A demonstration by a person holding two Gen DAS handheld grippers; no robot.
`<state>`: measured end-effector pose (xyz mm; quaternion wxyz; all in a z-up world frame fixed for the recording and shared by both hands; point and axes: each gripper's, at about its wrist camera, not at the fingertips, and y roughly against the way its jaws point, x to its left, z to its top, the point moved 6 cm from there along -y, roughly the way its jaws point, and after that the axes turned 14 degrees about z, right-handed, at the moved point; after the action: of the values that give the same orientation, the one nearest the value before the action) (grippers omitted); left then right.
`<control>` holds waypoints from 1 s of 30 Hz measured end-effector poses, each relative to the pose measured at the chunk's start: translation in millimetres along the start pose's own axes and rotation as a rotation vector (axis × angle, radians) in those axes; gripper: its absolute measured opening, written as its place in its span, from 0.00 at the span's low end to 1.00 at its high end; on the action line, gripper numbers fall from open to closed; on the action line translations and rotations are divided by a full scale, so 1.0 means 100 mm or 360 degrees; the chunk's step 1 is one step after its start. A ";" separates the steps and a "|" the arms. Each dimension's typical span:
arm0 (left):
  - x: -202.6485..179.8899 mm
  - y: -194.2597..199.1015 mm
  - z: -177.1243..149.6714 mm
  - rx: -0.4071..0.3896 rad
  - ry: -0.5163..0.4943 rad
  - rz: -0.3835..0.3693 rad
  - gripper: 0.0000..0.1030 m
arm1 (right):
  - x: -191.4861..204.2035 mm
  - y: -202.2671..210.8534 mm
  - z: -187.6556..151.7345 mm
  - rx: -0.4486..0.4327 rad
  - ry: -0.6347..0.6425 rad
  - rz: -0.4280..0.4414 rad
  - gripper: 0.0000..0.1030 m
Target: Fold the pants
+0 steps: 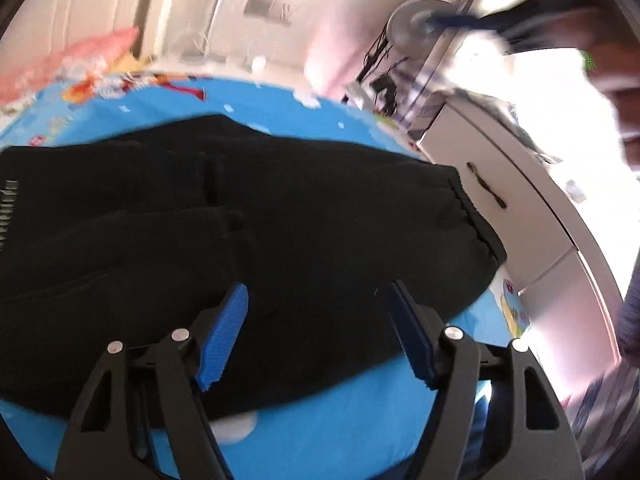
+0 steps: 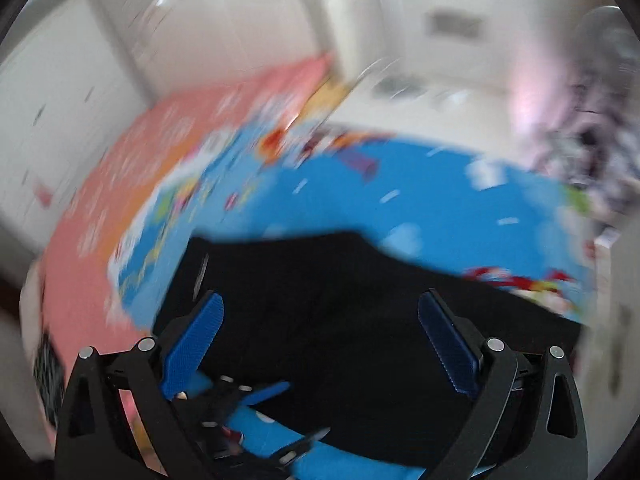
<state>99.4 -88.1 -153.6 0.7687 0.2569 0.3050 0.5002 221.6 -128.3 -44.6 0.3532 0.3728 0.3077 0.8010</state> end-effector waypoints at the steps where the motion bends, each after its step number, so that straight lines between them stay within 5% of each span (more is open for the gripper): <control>1: 0.09 0.06 -0.03 -0.0009 0.0032 0.0014 0.67 | 0.04 -0.26 -0.02 0.0028 0.0091 -0.0039 0.93; 5: 0.93 0.45 -0.20 -0.0088 0.0338 0.0314 0.36 | 0.20 -0.98 -0.07 0.0018 0.0262 -0.0109 0.93; 9: 1.73 0.82 -0.36 -0.0203 0.0604 0.0688 0.34 | 0.10 -1.56 -0.24 0.0103 0.0172 -0.0144 0.93; 12: 2.07 0.86 -0.42 -0.0200 0.0684 0.0772 0.36 | -0.09 -1.77 -0.37 0.0142 0.0128 -0.0288 0.95; 17: 2.26 0.80 -0.49 -0.0192 0.0788 0.0705 0.44 | -0.08 -1.75 -0.39 0.0111 0.0113 -0.0312 0.95; 20: 2.39 0.76 -0.54 -0.0175 0.0938 0.0486 0.57 | -0.10 -1.75 -0.37 0.0116 0.0087 -0.0322 0.95; 23: 2.47 0.65 -0.62 -0.0152 0.0943 0.0460 0.64 | -0.05 -1.74 -0.39 0.0116 0.0125 -0.0368 0.95; 26: 2.54 0.56 -0.70 -0.0130 0.1064 0.0285 0.64 | -0.01 -1.71 -0.38 0.0120 0.0122 -0.0398 0.95; 30: 2.51 0.54 -0.70 -0.0141 0.0975 0.0293 0.59 | 0.19 -1.59 -0.33 0.0023 0.0140 -0.0421 0.95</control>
<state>94.2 169.9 -217.2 0.6030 0.0870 0.4756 0.6345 239.6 -31.8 -175.4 0.4392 0.2960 0.3752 0.7607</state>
